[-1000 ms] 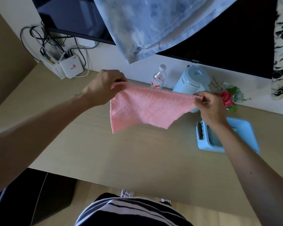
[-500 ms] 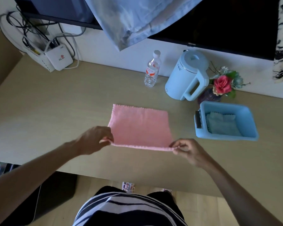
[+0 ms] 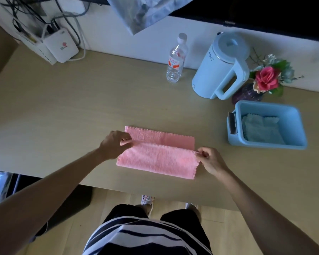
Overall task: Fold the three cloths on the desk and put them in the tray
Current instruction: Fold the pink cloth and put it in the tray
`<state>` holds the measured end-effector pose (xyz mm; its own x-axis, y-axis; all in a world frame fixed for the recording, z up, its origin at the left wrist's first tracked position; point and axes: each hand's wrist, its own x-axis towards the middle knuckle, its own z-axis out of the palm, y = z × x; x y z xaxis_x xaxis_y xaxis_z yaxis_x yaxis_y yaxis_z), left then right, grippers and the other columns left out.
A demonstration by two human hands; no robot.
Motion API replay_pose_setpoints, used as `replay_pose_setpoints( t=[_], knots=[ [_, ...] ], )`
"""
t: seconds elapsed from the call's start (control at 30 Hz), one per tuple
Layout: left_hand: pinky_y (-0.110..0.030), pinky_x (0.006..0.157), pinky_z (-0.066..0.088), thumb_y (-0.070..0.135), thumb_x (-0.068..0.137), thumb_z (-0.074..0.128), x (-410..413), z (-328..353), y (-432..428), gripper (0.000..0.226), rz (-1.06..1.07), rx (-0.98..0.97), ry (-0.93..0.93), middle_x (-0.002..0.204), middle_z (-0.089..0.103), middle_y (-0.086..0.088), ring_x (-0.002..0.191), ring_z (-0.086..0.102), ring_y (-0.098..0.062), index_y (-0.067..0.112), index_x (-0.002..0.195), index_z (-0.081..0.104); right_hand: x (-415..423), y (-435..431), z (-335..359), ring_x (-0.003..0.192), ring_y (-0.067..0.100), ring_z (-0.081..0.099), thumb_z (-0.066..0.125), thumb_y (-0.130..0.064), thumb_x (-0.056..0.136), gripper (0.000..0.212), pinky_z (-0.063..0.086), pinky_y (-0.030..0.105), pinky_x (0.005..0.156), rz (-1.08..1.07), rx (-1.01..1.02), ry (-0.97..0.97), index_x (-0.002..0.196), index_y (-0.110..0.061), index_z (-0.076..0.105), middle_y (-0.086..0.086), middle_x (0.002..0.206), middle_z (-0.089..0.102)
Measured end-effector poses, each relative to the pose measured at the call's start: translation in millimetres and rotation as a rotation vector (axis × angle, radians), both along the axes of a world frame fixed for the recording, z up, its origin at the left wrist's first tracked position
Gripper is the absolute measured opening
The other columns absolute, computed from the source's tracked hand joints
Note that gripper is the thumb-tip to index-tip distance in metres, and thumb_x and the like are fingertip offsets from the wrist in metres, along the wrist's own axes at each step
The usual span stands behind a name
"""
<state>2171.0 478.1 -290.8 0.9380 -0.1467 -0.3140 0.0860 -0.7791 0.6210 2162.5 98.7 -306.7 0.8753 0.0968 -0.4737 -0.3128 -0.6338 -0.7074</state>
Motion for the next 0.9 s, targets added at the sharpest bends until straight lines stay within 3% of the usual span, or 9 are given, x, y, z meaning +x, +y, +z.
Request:
replay_pose_setpoints(
  t=[0.2,0.3,0.37,0.53,0.67,0.9],
  knots=[
    [-0.024,0.069,0.044,0.015,0.089,0.073,28.0,-14.6,-0.3,0.014,0.095,0.024,-0.054,0.096,0.077,-0.013,0.076,0.061,-0.017,0.006,0.098,0.077,34.2,7.6,-15.0,0.054,0.008,0.036,0.066,-0.012,0.090,0.021,0.028,0.029,0.054,-0.001,-0.095,-0.039,0.071,-0.005,0.060,-0.007,0.057,0.045],
    [-0.021,0.062,0.040,0.015,0.090,0.072,34.1,-22.9,1.9,0.016,0.120,0.053,-0.059,0.097,0.077,-0.015,0.076,0.060,-0.017,0.005,0.101,0.076,45.2,10.3,-22.3,0.057,0.008,0.040,0.066,-0.014,0.091,0.019,0.031,0.028,0.055,0.006,-0.131,-0.048,0.074,-0.007,0.063,-0.006,0.060,0.050],
    [-0.023,0.065,0.041,0.015,0.090,0.071,36.3,-27.5,3.2,0.016,0.121,0.059,-0.058,0.097,0.076,-0.016,0.077,0.060,-0.018,0.003,0.101,0.076,51.6,12.0,-26.0,0.058,0.008,0.044,0.066,-0.014,0.091,0.018,0.034,0.027,0.055,0.001,-0.139,-0.056,0.075,-0.007,0.064,-0.004,0.062,0.054],
    [-0.023,0.064,0.042,0.012,0.090,0.072,41.8,-33.5,4.4,0.017,0.148,0.052,-0.085,0.097,0.076,-0.016,0.076,0.060,-0.018,0.002,0.103,0.075,63.4,18.0,-28.6,0.056,0.000,0.047,0.065,-0.015,0.091,0.020,0.035,0.010,0.051,0.004,-0.178,-0.103,0.072,-0.023,0.061,-0.014,0.063,0.056],
    [-0.011,0.059,0.036,0.010,0.091,0.070,45.8,-38.6,1.1,0.016,0.152,0.041,-0.112,0.096,0.076,-0.016,0.075,0.058,-0.018,0.001,0.103,0.075,69.6,19.7,-34.2,0.063,0.012,0.053,0.064,-0.014,0.091,0.013,0.039,0.025,0.059,-0.003,-0.204,-0.121,0.078,-0.015,0.067,-0.003,0.070,0.063],
    [-0.026,0.069,0.044,0.011,0.092,0.068,50.3,-42.4,-7.0,0.015,0.173,0.010,-0.156,0.093,0.076,-0.015,0.075,0.061,-0.019,0.001,0.101,0.074,68.7,17.9,-35.9,0.069,0.016,0.056,0.063,-0.015,0.093,0.013,0.037,0.024,0.064,-0.068,-0.218,-0.159,0.083,-0.010,0.069,-0.001,0.075,0.064]
  ],
)
